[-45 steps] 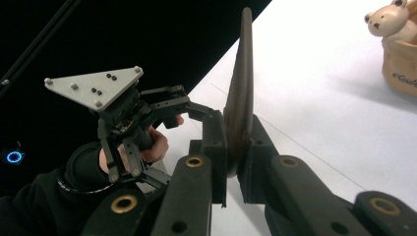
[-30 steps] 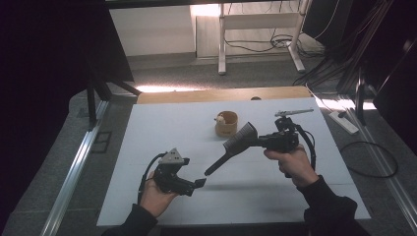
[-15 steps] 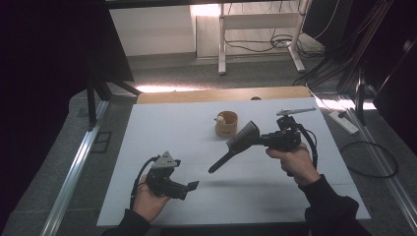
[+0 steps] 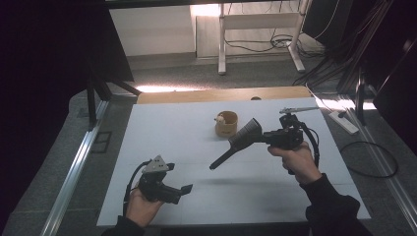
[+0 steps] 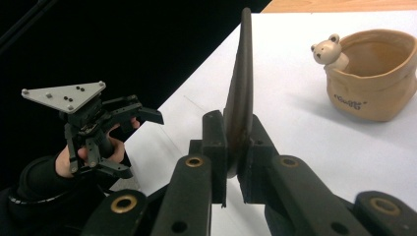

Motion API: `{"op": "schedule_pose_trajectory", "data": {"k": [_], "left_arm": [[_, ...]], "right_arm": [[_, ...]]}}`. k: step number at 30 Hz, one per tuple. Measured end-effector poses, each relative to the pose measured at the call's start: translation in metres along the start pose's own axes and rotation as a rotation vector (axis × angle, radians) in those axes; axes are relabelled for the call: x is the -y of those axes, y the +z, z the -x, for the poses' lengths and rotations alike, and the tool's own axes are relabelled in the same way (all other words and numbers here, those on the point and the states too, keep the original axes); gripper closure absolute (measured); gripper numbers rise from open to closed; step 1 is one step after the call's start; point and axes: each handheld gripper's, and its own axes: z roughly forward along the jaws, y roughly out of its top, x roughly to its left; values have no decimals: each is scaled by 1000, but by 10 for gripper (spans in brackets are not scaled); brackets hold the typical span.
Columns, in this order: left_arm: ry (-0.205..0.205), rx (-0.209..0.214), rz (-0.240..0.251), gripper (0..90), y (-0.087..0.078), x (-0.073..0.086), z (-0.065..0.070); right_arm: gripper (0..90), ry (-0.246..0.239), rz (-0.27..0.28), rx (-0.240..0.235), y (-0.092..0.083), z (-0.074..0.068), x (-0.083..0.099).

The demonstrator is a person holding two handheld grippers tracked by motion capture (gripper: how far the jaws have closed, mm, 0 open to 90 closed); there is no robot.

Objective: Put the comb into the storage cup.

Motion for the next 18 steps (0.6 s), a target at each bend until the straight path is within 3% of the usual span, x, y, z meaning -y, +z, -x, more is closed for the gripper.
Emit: {"op": "schedule_pose_trajectory", "data": {"k": [18], "left_arm": [[-47,5,-23,0,-14,18,-3]], "right_arm": [[843,6,38,38,-7,9,-7]]}}
